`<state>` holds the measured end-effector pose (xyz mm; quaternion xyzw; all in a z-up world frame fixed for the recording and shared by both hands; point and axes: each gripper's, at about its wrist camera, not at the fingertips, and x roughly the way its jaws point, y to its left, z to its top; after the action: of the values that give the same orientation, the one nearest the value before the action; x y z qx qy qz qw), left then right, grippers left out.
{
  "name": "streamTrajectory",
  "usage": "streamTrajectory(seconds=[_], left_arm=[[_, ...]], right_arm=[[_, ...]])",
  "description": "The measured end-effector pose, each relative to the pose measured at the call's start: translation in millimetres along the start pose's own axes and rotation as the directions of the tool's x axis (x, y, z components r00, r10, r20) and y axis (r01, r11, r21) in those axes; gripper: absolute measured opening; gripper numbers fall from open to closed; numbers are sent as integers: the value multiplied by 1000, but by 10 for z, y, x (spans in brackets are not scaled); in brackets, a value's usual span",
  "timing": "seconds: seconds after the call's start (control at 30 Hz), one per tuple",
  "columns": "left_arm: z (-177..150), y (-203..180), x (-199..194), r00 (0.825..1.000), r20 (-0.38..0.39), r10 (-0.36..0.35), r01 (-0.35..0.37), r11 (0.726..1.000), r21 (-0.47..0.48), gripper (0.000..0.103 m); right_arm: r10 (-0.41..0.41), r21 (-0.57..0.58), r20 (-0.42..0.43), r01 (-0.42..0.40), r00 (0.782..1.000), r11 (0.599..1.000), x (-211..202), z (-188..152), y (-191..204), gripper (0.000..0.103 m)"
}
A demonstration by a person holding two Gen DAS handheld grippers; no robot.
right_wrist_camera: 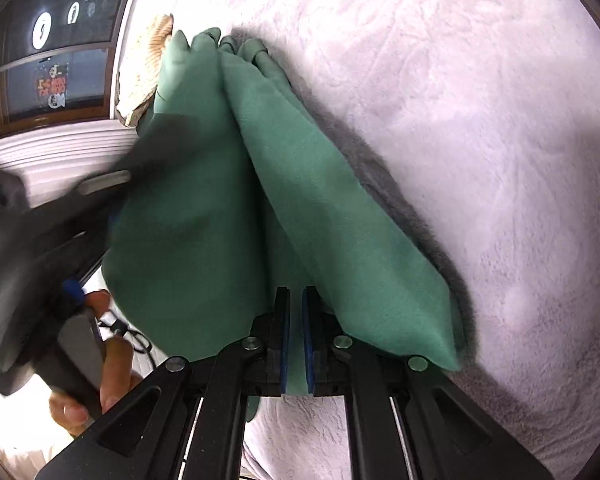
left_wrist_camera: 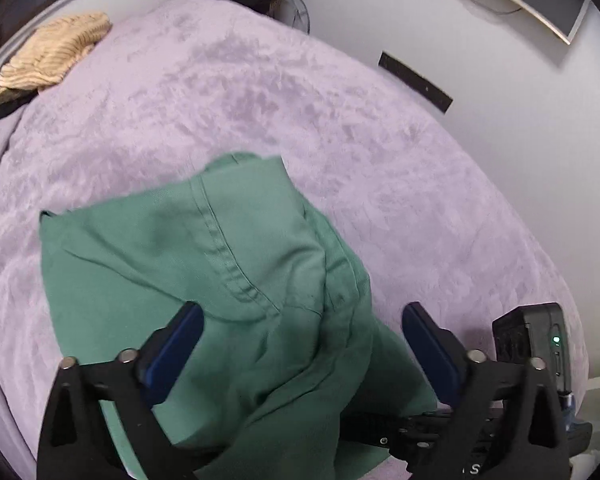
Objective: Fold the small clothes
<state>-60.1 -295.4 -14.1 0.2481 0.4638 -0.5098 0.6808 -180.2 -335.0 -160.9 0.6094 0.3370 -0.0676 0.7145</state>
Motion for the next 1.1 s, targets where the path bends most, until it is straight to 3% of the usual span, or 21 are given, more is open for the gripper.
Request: streamTrajectory(seconds=[0.1,0.17,0.27,0.3,0.37,0.47,0.53,0.6,0.67,0.77,0.87,0.93,0.97,1.0,1.1], left_arm=[[29,91,-224,1000,21,-21,21,1000,11,102],[-5,279,-394,998,56,4,-3,1000,-29,102],[-58,731,-532,993,71,95,-85,988,-132,102],[-104,921,-539,987,60,147,-135,976,-170,102],[-216,1277,-465,976,-2,219,-214,949,-233,102],[-492,1692,-266,961,-110,254,-276,909,-311,102],[-663,1778,-140,955,-157,251,-290,899,-328,102],[-824,1778,-70,956,-176,234,-282,897,-339,102],[-906,1732,-71,961,-169,221,-268,897,-350,102],[-913,1730,-90,963,-169,211,-260,896,-361,102],[-885,1728,-98,965,-173,198,-250,896,-367,102],[-899,1736,-92,966,-174,190,-243,896,-371,102],[-901,1741,-93,968,-173,183,-237,897,-373,102],[-908,1740,-96,968,-171,181,-234,899,-370,102],[-914,1744,-85,970,-161,181,-228,906,-357,102]], right_arm=[[-8,-13,13,8,1000,1000,-70,40,20,7],[-9,-15,24,10,1000,1000,-96,38,63,12],[16,13,81,-18,997,1000,-296,6,77,33],[20,17,104,-22,994,1000,-415,-18,66,40],[8,1,154,-8,988,1000,-608,-21,128,42],[-10,-116,186,32,982,993,-792,74,494,42],[-19,-205,168,54,986,977,-815,178,766,48],[-48,-318,129,87,991,944,-719,217,1146,61],[-88,-426,106,125,990,896,-539,229,1564,63],[-221,-617,49,203,974,760,-215,71,2059,64],[-388,-720,45,299,921,627,203,-112,2207,62],[-487,-750,63,363,871,553,368,-141,2109,7],[-518,-744,78,396,851,538,366,-147,2035,7],[-523,-723,92,418,848,550,293,-150,1938,7],[-537,-601,105,484,837,636,-68,-139,1515,7]])
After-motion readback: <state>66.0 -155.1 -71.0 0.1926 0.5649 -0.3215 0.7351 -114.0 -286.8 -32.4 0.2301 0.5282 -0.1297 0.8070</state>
